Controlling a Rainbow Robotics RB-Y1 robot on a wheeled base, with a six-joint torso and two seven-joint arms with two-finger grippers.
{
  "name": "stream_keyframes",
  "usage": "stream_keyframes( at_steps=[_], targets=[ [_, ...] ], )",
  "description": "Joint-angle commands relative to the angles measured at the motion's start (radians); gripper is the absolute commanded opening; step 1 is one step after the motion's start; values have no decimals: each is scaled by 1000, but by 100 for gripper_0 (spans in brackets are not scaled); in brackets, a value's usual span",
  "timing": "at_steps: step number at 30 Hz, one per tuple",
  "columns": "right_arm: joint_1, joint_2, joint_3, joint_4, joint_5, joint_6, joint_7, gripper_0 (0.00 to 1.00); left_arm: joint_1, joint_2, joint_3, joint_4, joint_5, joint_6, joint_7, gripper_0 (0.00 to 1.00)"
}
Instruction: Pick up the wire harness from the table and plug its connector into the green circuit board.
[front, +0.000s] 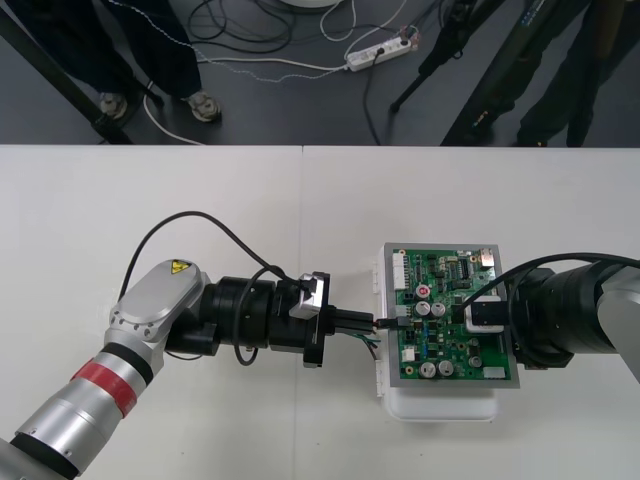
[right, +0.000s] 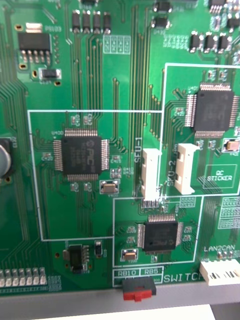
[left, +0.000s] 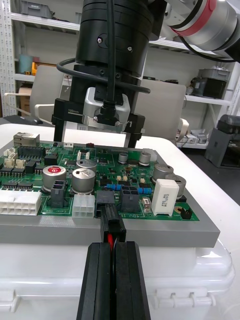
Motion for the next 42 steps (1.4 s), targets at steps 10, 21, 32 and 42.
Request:
stream_keyframes(
  at_steps=[10, 21, 32, 42],
  targets=[
    [11, 19, 21, -38, -16, -4, -46, 100, -45, -32, -24, -8, 0, 37, 12, 0],
    [11, 19, 22, -38, -10, -4, -45, 100, -56, -44, -24, -8, 0, 38, 4, 0],
    [11, 11, 22, -38, -10, -4, -46, 100, -77, -46, -46, -8, 0, 37, -18, 0],
    [11, 9, 22, -40, -8, -4, -46, 100, -81, -46, -63, -8, 0, 34, -36, 0]
  ],
)
